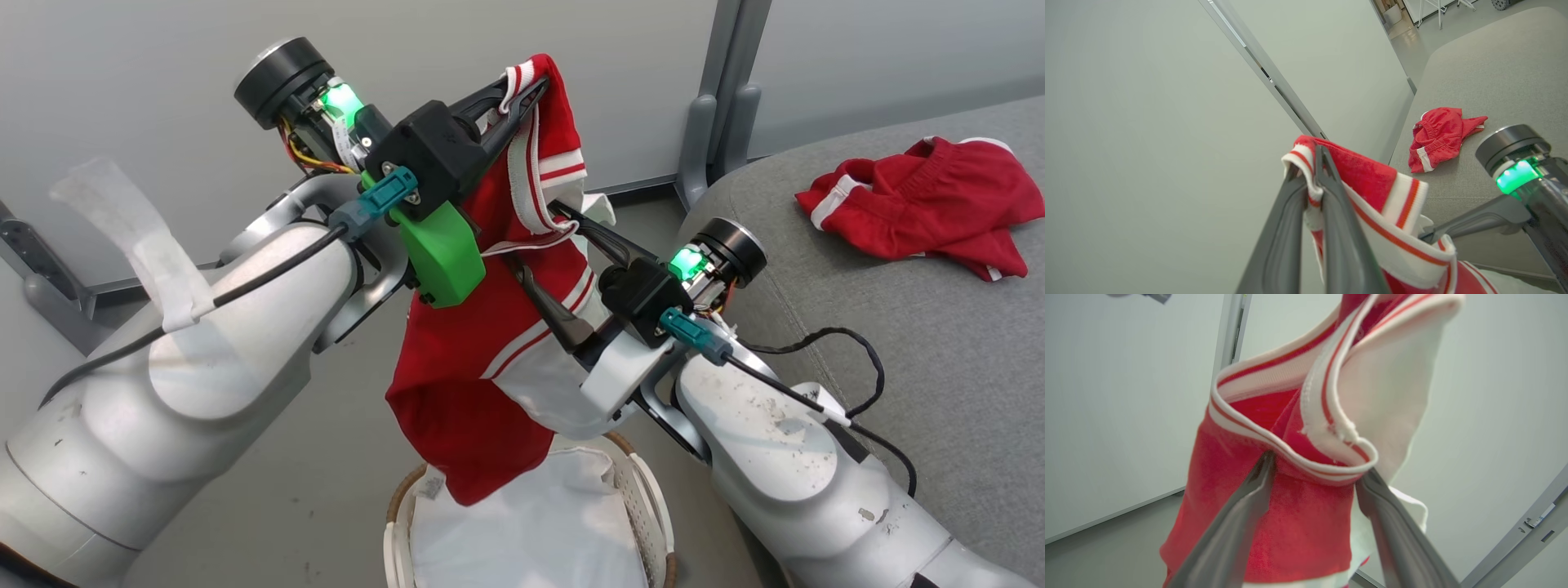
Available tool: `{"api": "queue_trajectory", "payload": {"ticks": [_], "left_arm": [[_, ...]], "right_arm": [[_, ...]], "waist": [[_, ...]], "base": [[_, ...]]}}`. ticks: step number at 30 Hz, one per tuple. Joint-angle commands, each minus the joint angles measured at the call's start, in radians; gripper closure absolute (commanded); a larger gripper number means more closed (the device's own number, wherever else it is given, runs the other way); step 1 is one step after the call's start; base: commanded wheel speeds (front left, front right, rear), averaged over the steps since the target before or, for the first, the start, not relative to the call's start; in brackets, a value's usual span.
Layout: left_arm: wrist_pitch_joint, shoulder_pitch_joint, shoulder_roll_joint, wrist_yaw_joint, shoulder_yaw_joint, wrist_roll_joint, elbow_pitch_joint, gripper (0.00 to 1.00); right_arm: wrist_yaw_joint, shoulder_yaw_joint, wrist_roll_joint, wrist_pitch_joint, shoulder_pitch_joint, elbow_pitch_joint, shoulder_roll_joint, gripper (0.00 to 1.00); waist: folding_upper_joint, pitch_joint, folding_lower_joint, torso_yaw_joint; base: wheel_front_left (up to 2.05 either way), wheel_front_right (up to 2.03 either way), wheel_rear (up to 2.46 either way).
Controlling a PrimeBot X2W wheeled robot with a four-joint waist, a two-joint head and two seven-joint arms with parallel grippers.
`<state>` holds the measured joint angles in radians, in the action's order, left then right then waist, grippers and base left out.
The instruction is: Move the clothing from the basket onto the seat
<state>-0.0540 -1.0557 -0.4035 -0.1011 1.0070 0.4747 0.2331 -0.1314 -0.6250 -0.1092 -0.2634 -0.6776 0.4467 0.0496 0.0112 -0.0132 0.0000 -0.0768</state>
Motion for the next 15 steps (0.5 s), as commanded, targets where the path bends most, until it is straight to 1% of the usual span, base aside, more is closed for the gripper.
{"api": "queue_trajectory", "payload": {"ticks": [1,9,15], "left_arm": [[-0.006,-0.004,0.003,0.000,0.001,0.006,0.002,1.00],[-0.014,0.021,-0.011,0.008,-0.003,0.026,0.017,1.00],[-0.030,0.060,-0.022,0.019,-0.015,0.058,0.036,1.00]], "right_arm": [[0.001,-0.002,-0.010,-0.002,-0.019,0.008,0.002,1.00],[0.001,-0.009,-0.030,-0.002,-0.030,0.031,0.002,1.00],[0.001,0.033,-0.015,-0.002,-0.026,0.016,0.002,1.00]], "waist": [[-0.0112,-0.001,0.0000,0.001],[-0.0112,-0.007,0.0000,0.003],[-0.0112,-0.013,0.0000,0.001]], "base": [[0.00,0.00,0.00],[0.00,0.00,0.00],[0.00,0.00,0.00]]}}
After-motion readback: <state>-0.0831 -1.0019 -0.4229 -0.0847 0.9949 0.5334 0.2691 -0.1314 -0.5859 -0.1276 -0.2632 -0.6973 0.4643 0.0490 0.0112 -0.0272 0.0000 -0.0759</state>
